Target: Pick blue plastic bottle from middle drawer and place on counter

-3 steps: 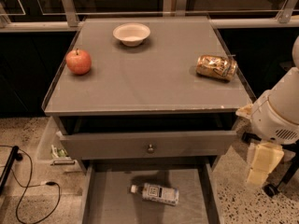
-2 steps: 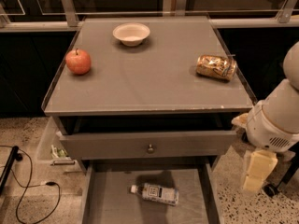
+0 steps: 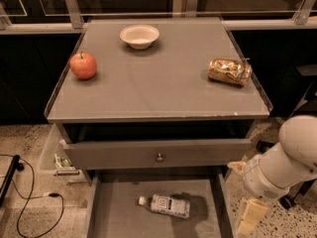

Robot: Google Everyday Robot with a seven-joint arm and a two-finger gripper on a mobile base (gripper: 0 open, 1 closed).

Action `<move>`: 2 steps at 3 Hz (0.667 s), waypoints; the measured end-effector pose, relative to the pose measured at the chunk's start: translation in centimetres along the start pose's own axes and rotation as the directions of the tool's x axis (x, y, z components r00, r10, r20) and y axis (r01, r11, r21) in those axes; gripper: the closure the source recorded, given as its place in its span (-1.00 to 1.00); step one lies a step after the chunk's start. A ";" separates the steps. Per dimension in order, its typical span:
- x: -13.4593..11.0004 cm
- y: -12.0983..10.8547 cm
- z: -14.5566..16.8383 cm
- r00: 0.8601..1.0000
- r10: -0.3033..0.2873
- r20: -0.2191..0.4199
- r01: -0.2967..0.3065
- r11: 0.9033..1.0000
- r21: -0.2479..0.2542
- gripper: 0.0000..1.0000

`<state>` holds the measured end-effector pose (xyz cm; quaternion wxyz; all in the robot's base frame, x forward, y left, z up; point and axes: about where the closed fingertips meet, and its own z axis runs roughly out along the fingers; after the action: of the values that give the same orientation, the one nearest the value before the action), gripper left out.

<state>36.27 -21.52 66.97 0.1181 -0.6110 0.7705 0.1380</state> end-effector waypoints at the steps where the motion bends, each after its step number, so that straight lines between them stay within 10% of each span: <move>1: -0.1 -1.0 0.4 1.000 -0.001 0.010 0.000 0.999 0.034 -1.00; 2: -0.1 -1.0 0.4 1.000 -0.001 0.009 0.001 0.999 0.032 -1.00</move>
Offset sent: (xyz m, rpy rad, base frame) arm 0.0110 -0.0001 -0.0057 0.0038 -0.0349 -0.0130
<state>37.25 -21.52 66.58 0.1316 -0.6087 0.7719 0.1282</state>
